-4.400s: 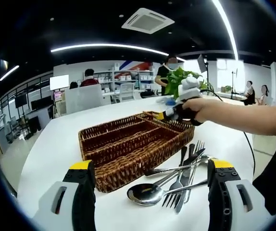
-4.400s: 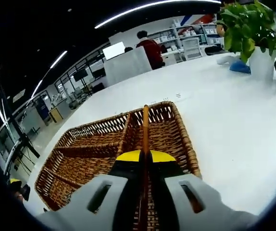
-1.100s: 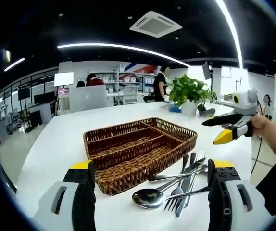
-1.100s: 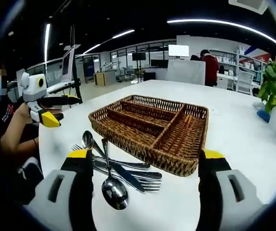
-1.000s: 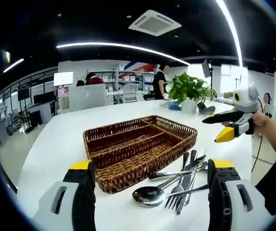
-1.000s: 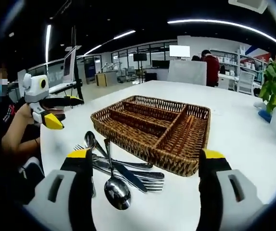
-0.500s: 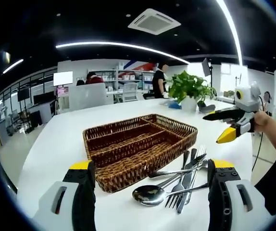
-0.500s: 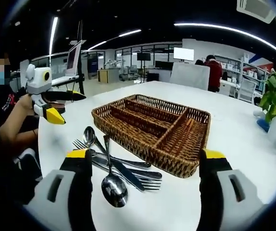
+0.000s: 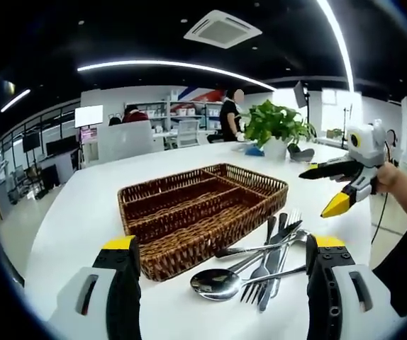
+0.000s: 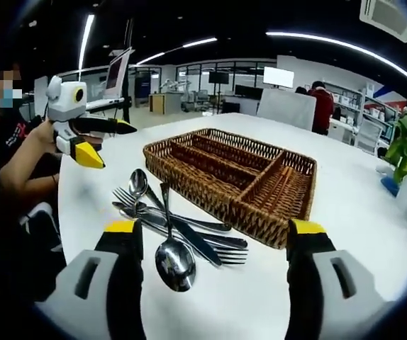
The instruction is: Arrange the knives, forks, and spoons in their matching storage slots by inserting each utensil handle-first until every utensil is classified and aligned in the correct compartment
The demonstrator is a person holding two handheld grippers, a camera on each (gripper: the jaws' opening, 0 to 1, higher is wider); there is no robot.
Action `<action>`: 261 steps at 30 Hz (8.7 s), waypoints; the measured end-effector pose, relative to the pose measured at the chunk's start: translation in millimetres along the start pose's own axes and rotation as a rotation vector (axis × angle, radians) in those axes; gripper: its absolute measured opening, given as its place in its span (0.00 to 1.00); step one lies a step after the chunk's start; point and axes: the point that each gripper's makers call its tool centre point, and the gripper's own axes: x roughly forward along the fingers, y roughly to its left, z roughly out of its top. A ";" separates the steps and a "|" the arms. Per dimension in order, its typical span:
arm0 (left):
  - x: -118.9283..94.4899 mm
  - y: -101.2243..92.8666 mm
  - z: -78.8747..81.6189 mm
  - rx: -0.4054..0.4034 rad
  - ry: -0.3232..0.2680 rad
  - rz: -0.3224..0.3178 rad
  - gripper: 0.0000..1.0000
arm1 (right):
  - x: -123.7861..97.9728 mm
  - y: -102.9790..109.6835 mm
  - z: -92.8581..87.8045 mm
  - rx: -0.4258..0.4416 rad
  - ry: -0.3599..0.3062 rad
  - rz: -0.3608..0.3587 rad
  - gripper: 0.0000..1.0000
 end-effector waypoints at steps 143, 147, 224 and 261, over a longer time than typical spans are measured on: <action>-4.8 -2.3 7.6 0.008 -0.018 -0.036 0.99 | 155.4 -117.5 132.1 -0.088 -0.007 0.124 0.00; -7.5 -1.3 8.4 0.008 -0.022 -0.028 0.99 | 175.6 -121.0 125.9 -0.076 0.034 0.128 0.00; -2.8 10.9 -0.7 0.020 0.010 -0.014 0.99 | 245.5 -149.1 85.5 -0.211 0.196 -0.049 0.14; 6.0 17.7 16.8 0.011 -0.017 0.000 0.99 | 133.7 -101.5 75.3 -0.014 -0.009 -0.019 0.77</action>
